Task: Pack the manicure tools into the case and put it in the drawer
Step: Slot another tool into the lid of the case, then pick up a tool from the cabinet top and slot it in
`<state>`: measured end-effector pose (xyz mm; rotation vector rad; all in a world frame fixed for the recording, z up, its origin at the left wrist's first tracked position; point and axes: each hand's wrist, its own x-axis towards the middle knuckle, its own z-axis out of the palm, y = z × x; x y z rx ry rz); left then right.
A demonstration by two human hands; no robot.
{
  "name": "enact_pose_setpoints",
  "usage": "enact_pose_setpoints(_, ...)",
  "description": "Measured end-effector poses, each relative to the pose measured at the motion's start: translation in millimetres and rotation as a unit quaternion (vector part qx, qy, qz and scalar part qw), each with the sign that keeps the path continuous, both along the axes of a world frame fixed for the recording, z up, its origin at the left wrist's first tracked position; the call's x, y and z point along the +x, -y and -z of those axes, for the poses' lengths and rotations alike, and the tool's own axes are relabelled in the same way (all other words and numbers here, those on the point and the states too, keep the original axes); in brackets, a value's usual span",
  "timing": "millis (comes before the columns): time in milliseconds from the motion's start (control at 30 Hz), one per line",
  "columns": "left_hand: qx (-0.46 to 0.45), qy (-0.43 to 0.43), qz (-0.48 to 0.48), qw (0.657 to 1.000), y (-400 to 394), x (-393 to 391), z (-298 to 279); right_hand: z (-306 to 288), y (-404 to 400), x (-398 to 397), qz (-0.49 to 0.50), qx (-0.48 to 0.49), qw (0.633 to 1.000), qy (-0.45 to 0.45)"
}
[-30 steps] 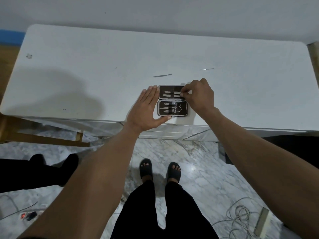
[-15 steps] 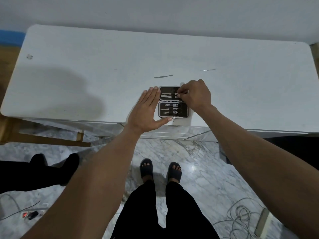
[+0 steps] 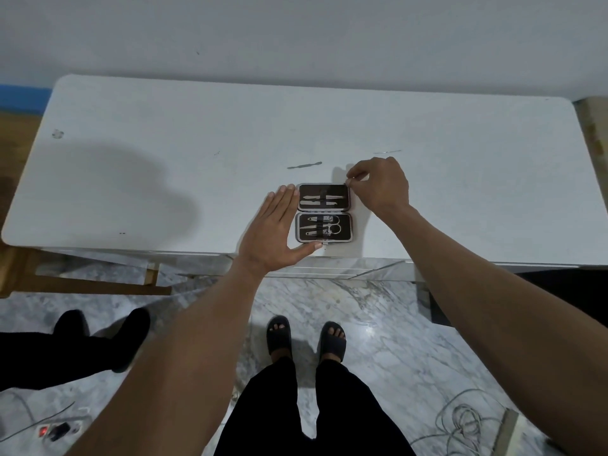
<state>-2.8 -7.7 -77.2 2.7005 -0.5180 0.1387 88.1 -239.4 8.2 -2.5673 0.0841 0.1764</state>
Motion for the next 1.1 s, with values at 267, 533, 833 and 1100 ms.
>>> enact_pose_setpoints(267, 0.003, 0.003, 0.001, 1.000, -0.1, 0.5, 2.0, 6.9, 6.3, 25.0, 0.034, 0.009, 0.999, 0.019)
enact_pose_setpoints(533, 0.012, -0.002, 0.002, 1.000, -0.4, 0.7, 2.2, 20.2, 32.8, 44.1, 0.120, -0.066, 0.990, 0.047)
enact_pose_setpoints(833, 0.019, -0.007, 0.001, 1.000, 0.1, 0.5, 0.6, 25.3, 37.8, 47.4, 0.107, -0.087, 0.989, 0.053)
enact_pose_setpoints(1100, 0.018, -0.003, 0.001, 1.000, 0.6, 0.7, 1.3, 22.3, 44.8, 48.6, 0.049, -0.097, 0.990, 0.088)
